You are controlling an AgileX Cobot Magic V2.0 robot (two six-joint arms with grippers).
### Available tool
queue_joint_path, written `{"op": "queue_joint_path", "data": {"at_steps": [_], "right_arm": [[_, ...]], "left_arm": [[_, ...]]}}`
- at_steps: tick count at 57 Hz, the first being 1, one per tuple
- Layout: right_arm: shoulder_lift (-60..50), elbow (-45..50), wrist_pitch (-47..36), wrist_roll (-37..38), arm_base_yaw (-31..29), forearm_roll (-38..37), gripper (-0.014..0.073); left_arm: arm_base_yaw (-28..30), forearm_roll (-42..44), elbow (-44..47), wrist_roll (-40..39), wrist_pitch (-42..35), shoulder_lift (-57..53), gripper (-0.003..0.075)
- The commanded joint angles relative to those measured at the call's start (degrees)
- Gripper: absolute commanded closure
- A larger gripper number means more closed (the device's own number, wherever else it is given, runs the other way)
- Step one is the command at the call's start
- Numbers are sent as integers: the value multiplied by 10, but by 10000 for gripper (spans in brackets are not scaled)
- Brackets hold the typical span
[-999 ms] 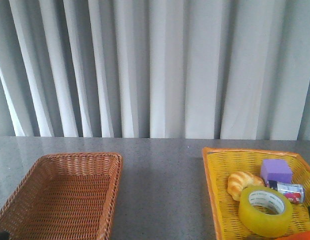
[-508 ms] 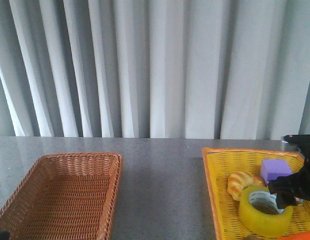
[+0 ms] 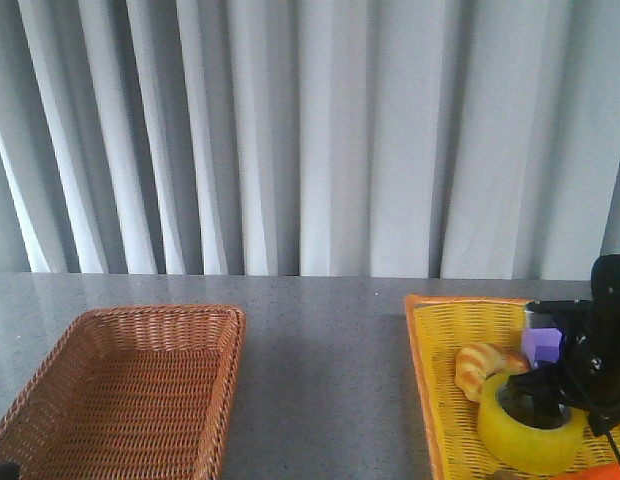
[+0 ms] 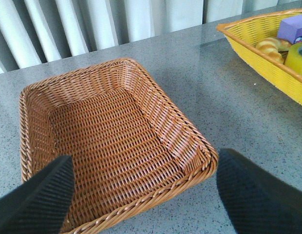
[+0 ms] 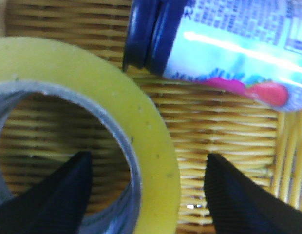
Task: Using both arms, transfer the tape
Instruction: 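Grasp the yellow tape roll by its rim with the right gripper, then lift the tape roll and lower it onto the table between the baskets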
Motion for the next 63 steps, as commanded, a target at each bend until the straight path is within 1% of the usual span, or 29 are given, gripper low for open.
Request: {"op": "queue_joint_path", "data": {"at_steps": [1, 11, 18, 33, 40, 49, 55, 63], "right_arm": [[-24, -23, -9, 1, -4, -2, 218], [-24, -23, -15, -1, -4, -2, 378], [-29, -23, -16, -4, -4, -2, 431], [-90, -23, -12, -8, -4, 1, 427], [-137, -23, -14, -23, -4, 22, 424], [-184, -23, -38, -66, 8, 78, 421], [-200, -23, -59, -107, 50, 105, 416], [-191, -23, -85, -123, 136, 108, 404]], "left_arm": [[-4, -3, -20, 0, -43, 3, 134], [-4, -3, -20, 0, -43, 3, 134], [-4, -3, -20, 0, -43, 3, 134], [-4, -3, -20, 0, -43, 3, 134], [-4, -3, -20, 0, -43, 3, 134], [-4, -3, -20, 0, -43, 3, 134], [-4, -3, -20, 0, -43, 3, 134], [-4, -3, -20, 0, -43, 3, 134]]}}
